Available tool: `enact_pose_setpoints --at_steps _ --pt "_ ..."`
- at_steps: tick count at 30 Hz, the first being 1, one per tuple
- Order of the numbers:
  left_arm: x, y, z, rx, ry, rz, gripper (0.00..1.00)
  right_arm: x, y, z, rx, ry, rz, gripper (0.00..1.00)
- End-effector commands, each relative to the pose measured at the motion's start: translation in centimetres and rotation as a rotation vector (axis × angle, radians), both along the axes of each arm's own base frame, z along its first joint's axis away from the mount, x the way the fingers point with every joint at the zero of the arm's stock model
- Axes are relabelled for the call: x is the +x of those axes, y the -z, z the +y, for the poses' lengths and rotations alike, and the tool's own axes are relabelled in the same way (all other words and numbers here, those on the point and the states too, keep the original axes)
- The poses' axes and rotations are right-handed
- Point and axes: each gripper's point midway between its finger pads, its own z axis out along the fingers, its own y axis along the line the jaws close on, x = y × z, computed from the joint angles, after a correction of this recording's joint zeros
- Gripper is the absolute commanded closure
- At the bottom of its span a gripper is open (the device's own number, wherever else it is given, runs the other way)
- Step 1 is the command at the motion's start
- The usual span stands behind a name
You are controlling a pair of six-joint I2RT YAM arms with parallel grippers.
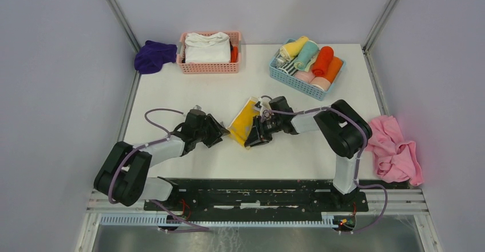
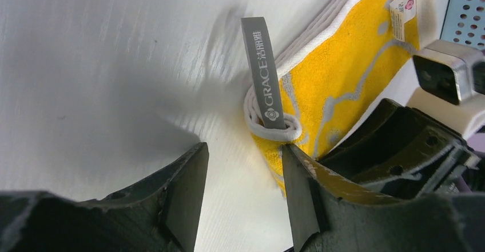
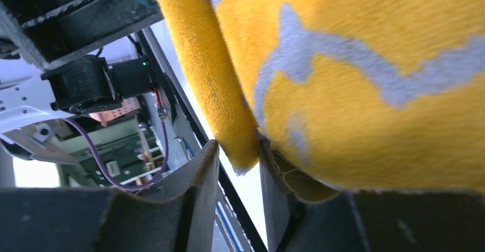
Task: Roll the towels
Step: Roll the towel at the center of the board.
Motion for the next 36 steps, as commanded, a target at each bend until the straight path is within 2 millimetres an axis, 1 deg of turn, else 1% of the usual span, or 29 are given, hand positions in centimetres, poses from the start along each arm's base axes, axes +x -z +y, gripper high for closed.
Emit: enact_pose_setpoints --at_steps 1,3,7,10,14,16,20,22,25,33,36 --pt "-0.9 2.8 1.6 0.088 -0.064 0.099 0.41 1.5 -2.3 -0.6 -0.057 -0.026 -0.171 0.57" --pt "-0.9 3.2 1.6 0.093 -0.07 0.115 0.41 1.7 -2.7 -0.9 -0.09 -0.032 -0.214 0.53" --pt "-1.0 3.8 1.7 0.108 -0.075 0.138 0.41 2.0 -3.9 -1.2 -0.127 -0.064 -0.323 0.49" --pt "-0.9 4.2 1.7 0.111 -0.08 0.153 0.41 2.2 -4.2 -1.3 -0.185 -0.089 -0.429 0.46" --pt "-0.9 4.4 1.7 0.112 -0.081 0.16 0.42 2.0 -4.8 -0.4 -0.258 -0.148 -0.601 0.41" --pt "-1.0 4.5 1.8 0.115 -0.085 0.164 0.42 2.2 -4.8 0.1 -0.292 -0.156 -0.674 0.41" --pt "-1.1 4.6 1.7 0.114 -0.087 0.17 0.42 3.3 -4.4 0.2 -0.378 -0.131 -0.783 0.4" --pt "-1.1 4.6 1.7 0.113 -0.088 0.172 0.42 3.5 -4.2 0.4 -0.398 -0.132 -0.818 0.4" --pt "-1.0 4.6 1.7 0.114 -0.089 0.171 0.42 3.3 -3.9 1.2 -0.38 -0.155 -0.834 0.41" --pt "-1.1 4.6 1.7 0.111 -0.091 0.175 0.43 2.8 -2.0 2.7 -0.369 -0.216 -0.842 0.46" --pt "-1.1 4.6 1.7 0.109 -0.089 0.175 0.43 2.8 -1.5 2.7 -0.373 -0.23 -0.842 0.51"
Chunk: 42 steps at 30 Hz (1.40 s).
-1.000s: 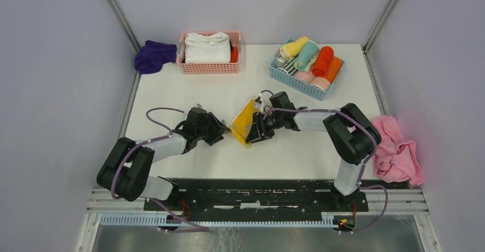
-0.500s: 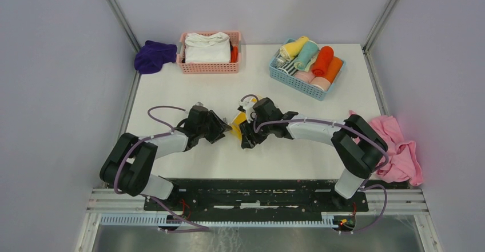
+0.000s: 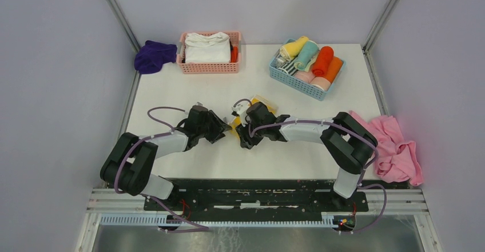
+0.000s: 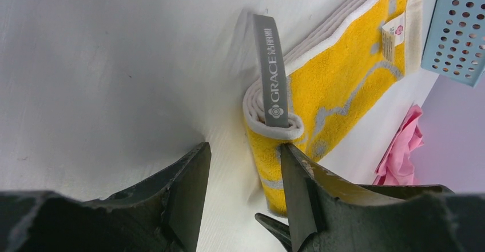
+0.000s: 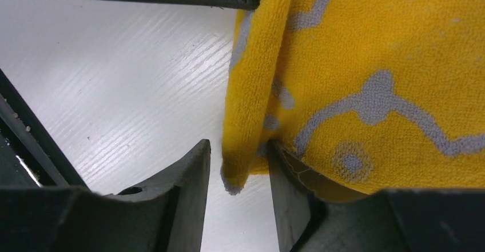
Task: Roll the towels
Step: Roll the towel at the center of the board.
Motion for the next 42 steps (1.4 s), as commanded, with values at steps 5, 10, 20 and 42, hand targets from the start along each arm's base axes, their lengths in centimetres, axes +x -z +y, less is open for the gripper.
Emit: enact_pose_setpoints --at_steps 5,10,20,42 --pt "-3.4 4.2 2.6 0.134 -0.034 0.169 0.43 -0.5 -1.7 2.6 0.107 -0.11 0.007 0.73" --pt "-3.6 3.0 2.5 0.116 -0.028 0.155 0.42 -2.4 -2.9 3.8 0.236 -0.146 0.144 0.88" --pt "-3.3 2.7 1.7 0.098 -0.004 0.147 0.42 -1.4 -2.9 2.7 0.459 -0.007 0.415 0.9" --pt "-5.2 7.8 1.4 0.242 0.033 0.284 0.51 -0.4 -5.6 -4.7 0.024 0.268 -0.044 0.51"
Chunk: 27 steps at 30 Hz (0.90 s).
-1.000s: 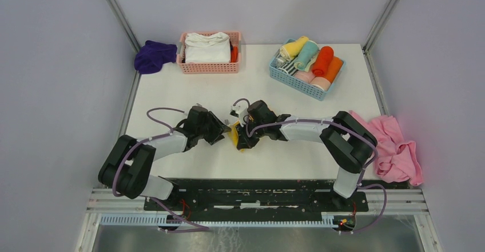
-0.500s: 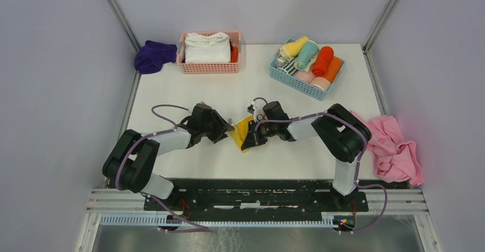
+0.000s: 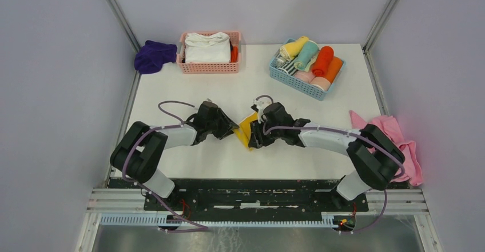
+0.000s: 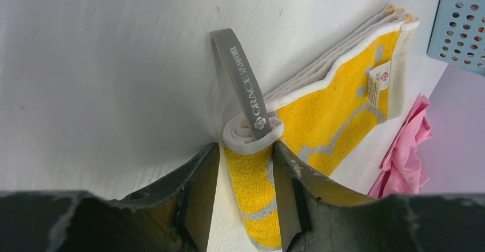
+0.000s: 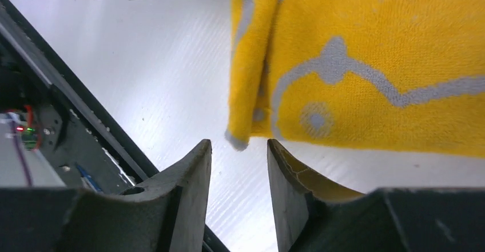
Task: Roll the towels
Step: Roll the towel at the center of the board.
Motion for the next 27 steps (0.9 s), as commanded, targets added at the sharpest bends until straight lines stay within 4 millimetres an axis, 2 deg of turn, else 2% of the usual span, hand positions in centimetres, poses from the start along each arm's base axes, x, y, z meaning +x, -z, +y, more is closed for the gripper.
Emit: enact_pose_setpoints --at_steps 1,3,6,9,14,21,27 --pt "-6.2 7.2 4.7 0.243 -0.025 0.256 0.52 1.4 -4.4 -1.6 -0.225 0.014 -0.297 0.51" --pt "-6.3 7.3 4.7 0.243 -0.032 0.26 0.53 1.1 -5.6 -1.0 -0.243 -0.014 -0.361 0.51" --pt "-6.4 7.4 4.8 0.243 -0.04 0.264 0.54 0.2 -6.1 0.3 -0.279 -0.098 -0.424 0.51" --pt "-6.4 7.4 5.0 0.248 -0.044 0.264 0.55 -0.4 -4.8 1.5 -0.339 -0.161 -0.443 0.52" --pt "-6.6 7.6 5.0 0.249 -0.043 0.27 0.55 -0.1 -3.2 2.9 -0.409 -0.192 -0.474 0.53" --pt "-6.8 7.8 5.2 0.254 -0.042 0.281 0.55 0.9 -1.2 2.6 -0.509 -0.186 -0.487 0.54" --pt "-6.9 7.9 5.1 0.256 -0.036 0.284 0.55 0.8 0.8 1.9 -0.573 -0.209 -0.465 0.54"
